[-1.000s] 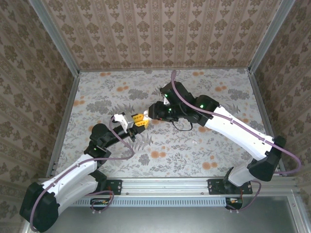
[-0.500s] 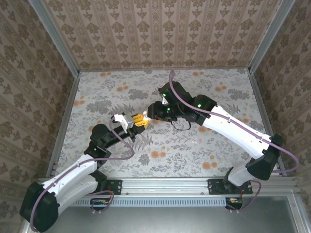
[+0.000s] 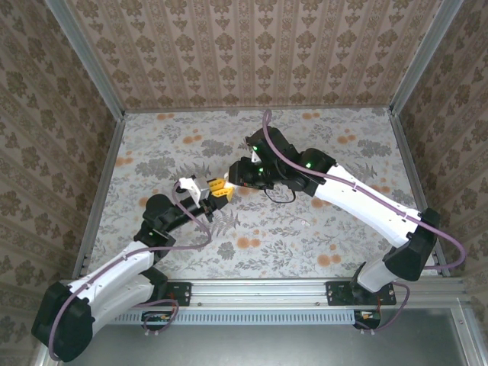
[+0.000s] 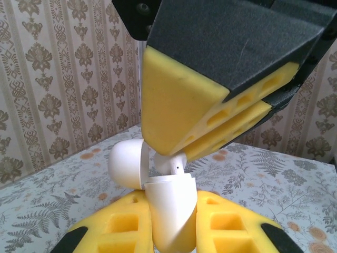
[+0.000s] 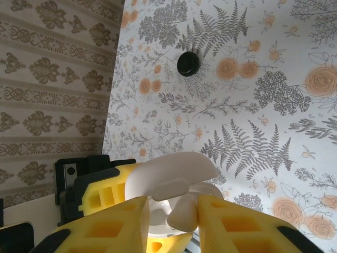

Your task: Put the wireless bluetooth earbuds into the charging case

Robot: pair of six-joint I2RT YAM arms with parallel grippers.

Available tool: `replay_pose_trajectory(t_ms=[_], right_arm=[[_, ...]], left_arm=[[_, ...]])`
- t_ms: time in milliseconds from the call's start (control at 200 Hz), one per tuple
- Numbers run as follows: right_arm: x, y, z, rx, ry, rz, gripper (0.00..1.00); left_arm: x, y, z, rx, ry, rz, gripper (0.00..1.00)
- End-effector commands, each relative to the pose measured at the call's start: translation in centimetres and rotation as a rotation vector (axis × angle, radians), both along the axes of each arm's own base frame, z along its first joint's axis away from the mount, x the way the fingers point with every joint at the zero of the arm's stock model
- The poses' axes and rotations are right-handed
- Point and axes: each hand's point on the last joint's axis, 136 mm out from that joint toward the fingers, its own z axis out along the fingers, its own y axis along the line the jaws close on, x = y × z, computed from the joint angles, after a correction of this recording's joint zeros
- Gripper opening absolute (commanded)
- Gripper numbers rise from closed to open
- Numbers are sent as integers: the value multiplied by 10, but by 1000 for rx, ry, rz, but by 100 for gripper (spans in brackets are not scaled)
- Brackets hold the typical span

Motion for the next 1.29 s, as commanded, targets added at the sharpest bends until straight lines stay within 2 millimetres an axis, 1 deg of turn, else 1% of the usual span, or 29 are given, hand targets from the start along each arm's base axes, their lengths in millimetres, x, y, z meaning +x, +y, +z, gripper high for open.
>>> replay_pose_trajectory(t_ms=[0,55,160,190,250,325,370,420,535,615,715,890,930,950,1045,1290], right_arm=[[-2,10,-9,7,19,18,24],[-3,8,-9,1,17,16,22],[-6,5,-9,-4,19,19,23],[-7,5,-10,-7,22,21,24],[-9,5,-12,-12,25,27,32],[-9,4,-16,-23,34,28,33],[-9,5,-18,-23,36,31,31],[-10,6,-17,-19,33,36,27],[-9,6,-10,-13,11,42,18],[-9,4,-4,-15,-11,49,15],[-9,-1,0,-27,-38,60,14],[-11,-6,6,-29,-85,108,13],[-12,-6,7,-24,-97,122,13],[-13,-7,8,-22,-104,131,13],[-16,-8,11,-13,-133,172,13],[-26,-12,16,-18,-206,293,13]], left_arm=[[-10,-1,22,-58,-65,-35,0],[-11,0,23,-60,-68,-31,0],[-11,1,24,-62,-69,-27,0],[-11,1,25,-63,-68,-24,0],[-11,1,26,-63,-70,-25,0],[-12,2,28,-67,-75,-24,0],[-12,2,29,-70,-76,-25,0],[-13,2,31,-73,-78,-27,0],[-14,3,31,-76,-80,-28,0],[-15,4,31,-78,-77,-25,0],[-17,6,30,-82,-68,-34,0],[-22,7,30,-106,-25,-107,0],[-20,9,33,-128,-18,-105,0],[-24,8,32,-129,-14,-135,0],[-26,9,36,-156,-2,-170,0],[-32,6,45,-190,34,-268,0]])
